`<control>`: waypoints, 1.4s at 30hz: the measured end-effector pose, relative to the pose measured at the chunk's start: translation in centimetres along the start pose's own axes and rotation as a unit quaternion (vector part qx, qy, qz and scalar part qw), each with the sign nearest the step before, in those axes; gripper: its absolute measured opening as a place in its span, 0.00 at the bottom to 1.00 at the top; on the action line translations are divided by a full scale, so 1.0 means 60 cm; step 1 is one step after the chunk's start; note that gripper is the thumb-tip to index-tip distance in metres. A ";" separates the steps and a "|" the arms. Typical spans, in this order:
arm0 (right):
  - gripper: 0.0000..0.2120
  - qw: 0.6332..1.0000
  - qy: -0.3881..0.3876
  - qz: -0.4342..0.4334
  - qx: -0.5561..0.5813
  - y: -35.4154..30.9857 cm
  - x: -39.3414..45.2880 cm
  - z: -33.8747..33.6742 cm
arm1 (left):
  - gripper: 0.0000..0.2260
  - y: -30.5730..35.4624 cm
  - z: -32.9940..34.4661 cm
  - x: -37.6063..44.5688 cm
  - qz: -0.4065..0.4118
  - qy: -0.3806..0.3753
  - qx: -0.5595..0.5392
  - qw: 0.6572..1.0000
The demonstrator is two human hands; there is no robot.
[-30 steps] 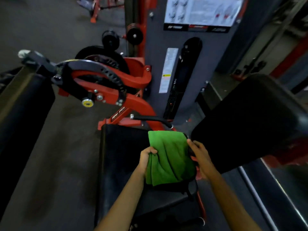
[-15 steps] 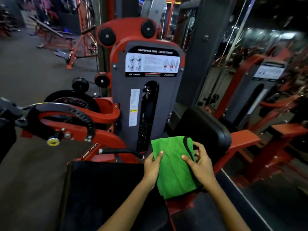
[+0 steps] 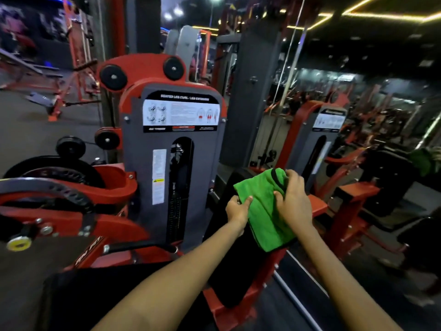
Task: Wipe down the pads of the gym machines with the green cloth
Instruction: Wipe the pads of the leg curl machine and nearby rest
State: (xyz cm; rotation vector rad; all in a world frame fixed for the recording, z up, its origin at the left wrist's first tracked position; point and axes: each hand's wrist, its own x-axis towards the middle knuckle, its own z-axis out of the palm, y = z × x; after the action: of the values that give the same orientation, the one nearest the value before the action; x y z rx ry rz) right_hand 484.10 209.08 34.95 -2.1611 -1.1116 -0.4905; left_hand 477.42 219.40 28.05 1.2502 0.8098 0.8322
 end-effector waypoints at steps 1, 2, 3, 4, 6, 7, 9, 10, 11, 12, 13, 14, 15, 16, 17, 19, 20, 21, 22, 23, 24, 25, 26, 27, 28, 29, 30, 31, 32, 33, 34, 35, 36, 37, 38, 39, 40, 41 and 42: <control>0.25 0.997 0.006 -0.039 -0.064 -0.006 0.007 0.007 | 0.08 -0.003 0.007 0.010 -0.009 0.000 0.000 1.000; 0.24 0.988 0.012 -0.080 -0.130 -0.012 0.018 0.021 | 0.07 -0.005 0.013 0.026 -0.017 -0.005 0.005 1.000; 0.22 0.975 -0.008 -0.115 -0.190 -0.015 0.021 0.037 | 0.04 -0.010 0.018 0.034 -0.022 -0.005 0.008 1.000; 0.19 0.954 -0.044 -0.142 -0.259 -0.017 0.023 0.059 | 0.02 -0.015 0.020 0.044 -0.026 -0.006 0.016 1.000; 0.18 0.915 -0.137 -0.129 -0.357 -0.019 0.016 0.105 | 0.02 -0.021 0.016 0.056 -0.024 -0.011 0.051 0.998; 0.18 0.910 -0.162 -0.103 -0.369 -0.014 0.009 0.127 | 0.04 -0.029 0.014 0.064 -0.019 -0.018 0.070 0.997; 0.20 0.916 -0.186 -0.044 -0.352 0.000 -0.007 0.155 | 0.04 -0.046 0.008 0.075 -0.014 -0.051 0.093 0.994; 0.22 0.916 -0.193 -0.034 -0.350 0.011 -0.011 0.166 | 0.03 -0.057 0.004 0.086 -0.008 -0.068 0.099 0.993; 0.24 0.915 -0.194 -0.033 -0.353 0.017 -0.016 0.170 | 0.04 -0.069 0.000 0.095 -0.001 -0.079 0.112 0.991; 0.25 0.915 -0.190 -0.033 -0.355 0.021 -0.017 0.175 | 0.08 -0.082 -0.007 0.109 0.003 -0.088 0.138 0.987; 0.28 0.914 -0.190 -0.032 -0.356 0.024 -0.018 0.174 | 0.13 -0.088 -0.015 0.114 0.009 -0.095 0.169 0.981; 0.30 0.914 -0.188 -0.033 -0.358 0.026 -0.018 0.175 | 0.18 -0.095 -0.023 0.122 0.021 -0.106 0.198 0.974; 0.33 0.912 -0.189 -0.026 -0.363 0.030 -0.019 0.178 | 0.23 -0.104 -0.031 0.129 0.037 -0.127 0.231 0.964; 0.34 0.908 -0.187 -0.027 -0.375 0.030 -0.017 0.177 | 0.27 -0.108 -0.037 0.135 0.058 -0.144 0.270 0.950; 0.34 0.903 -0.192 -0.023 -0.384 0.030 -0.016 0.178 | 0.32 -0.118 -0.042 0.143 0.071 -0.162 0.306 0.935; 0.33 0.898 -0.191 -0.037 -0.394 0.032 -0.005 0.179 | 0.42 -0.130 -0.049 0.161 0.072 -0.187 0.344 0.917; 0.33 0.894 -0.191 -0.042 -0.404 0.032 0.003 0.182 | 0.47 -0.138 -0.050 0.172 0.072 -0.206 0.350 0.911; 0.32 0.886 -0.194 -0.049 -0.419 0.031 0.010 0.184 | 0.52 -0.143 -0.053 0.177 0.073 -0.231 0.354 0.903; 0.31 0.876 -0.199 -0.058 -0.436 0.030 0.018 0.189 | 0.56 -0.151 -0.053 0.184 0.072 -0.259 0.355 0.895; 0.31 0.866 -0.203 -0.065 -0.452 0.027 0.028 0.193 | 0.59 -0.159 -0.055 0.187 0.076 -0.279 0.358 0.888; 0.31 0.861 -0.207 -0.063 -0.459 0.022 0.042 0.198 | 0.61 -0.165 -0.057 0.190 0.086 -0.290 0.360 0.882; 0.34 0.860 -0.210 -0.059 -0.462 0.015 0.057 0.207 | 0.62 -0.175 -0.059 0.191 0.091 -0.295 0.359 0.881; 0.36 0.859 -0.200 -0.058 -0.467 0.005 0.071 0.212 | 0.62 -0.177 -0.061 0.190 0.098 -0.295 0.359 0.880; 0.36 0.857 -0.194 -0.061 -0.473 -0.005 0.085 0.222 | 0.61 -0.183 -0.067 0.191 0.102 -0.294 0.364 0.878; 0.35 0.856 -0.186 -0.085 -0.475 -0.014 0.101 0.233 | 0.60 -0.186 -0.072 0.193 0.108 -0.293 0.373 0.874; 0.34 0.856 -0.190 -0.105 -0.469 -0.019 0.118 0.246 | 0.59 -0.186 -0.077 0.196 0.115 -0.294 0.382 0.868; 0.33 0.857 -0.205 -0.111 -0.460 -0.026 0.133 0.256 | 0.57 -0.188 -0.083 0.201 0.115 -0.298 0.390 0.864; 0.33 0.858 -0.212 -0.106 -0.455 -0.032 0.145 0.261 | 0.54 -0.186 -0.090 0.205 0.121 -0.299 0.401 0.858; 0.32 0.858 -0.214 -0.102 -0.456 -0.038 0.151 0.262 | 0.53 -0.184 -0.096 0.207 0.126 -0.301 0.412 0.851; 0.32 0.853 -0.218 -0.105 -0.462 -0.039 0.152 0.260 | 0.51 -0.181 -0.102 0.209 0.129 -0.305 0.421 0.845; 0.32 0.845 -0.225 -0.111 -0.472 -0.037 0.147 0.254 | 0.50 -0.178 -0.105 0.211 0.130 -0.309 0.428 0.839; 0.33 0.840 -0.225 -0.121 -0.479 -0.033 0.134 0.245 | 0.49 -0.175 -0.110 0.212 0.128 -0.313 0.434 0.835; 0.34 0.840 -0.214 -0.127 -0.481 -0.025 0.116 0.233 | 0.49 -0.172 -0.110 0.213 0.127 -0.315 0.439 0.832; 0.34 0.846 -0.193 -0.134 -0.478 -0.013 0.092 0.221 | 0.49 -0.169 -0.112 0.212 0.124 -0.319 0.441 0.830; 0.33 0.851 -0.170 -0.147 -0.475 0.003 0.064 0.206 | 0.50 -0.167 -0.110 0.212 0.121 -0.325 0.443 0.826; 0.30 0.854 -0.155 -0.154 -0.473 0.021 0.035 0.191 | 0.50 -0.166 -0.109 0.213 0.117 -0.332 0.445 0.823; 0.28 0.854 -0.137 -0.160 -0.476 0.039 0.009 0.177 | 0.51 -0.168 -0.108 0.217 0.114 -0.338 0.447 0.820; 0.28 0.854 -0.125 -0.172 -0.474 0.055 -0.014 0.164 | 0.52 -0.169 -0.107 0.219 0.112 -0.343 0.451 0.817; 0.29 0.855 -0.118 -0.176 -0.473 0.060 -0.024 0.153 | 0.53 -0.172 -0.106 0.221 0.113 -0.345 0.452 0.815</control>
State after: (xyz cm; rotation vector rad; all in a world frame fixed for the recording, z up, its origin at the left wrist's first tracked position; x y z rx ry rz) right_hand 486.53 213.08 26.16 -2.9058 -1.6478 -1.1547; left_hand 479.05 232.75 16.10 2.3481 0.4325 0.0567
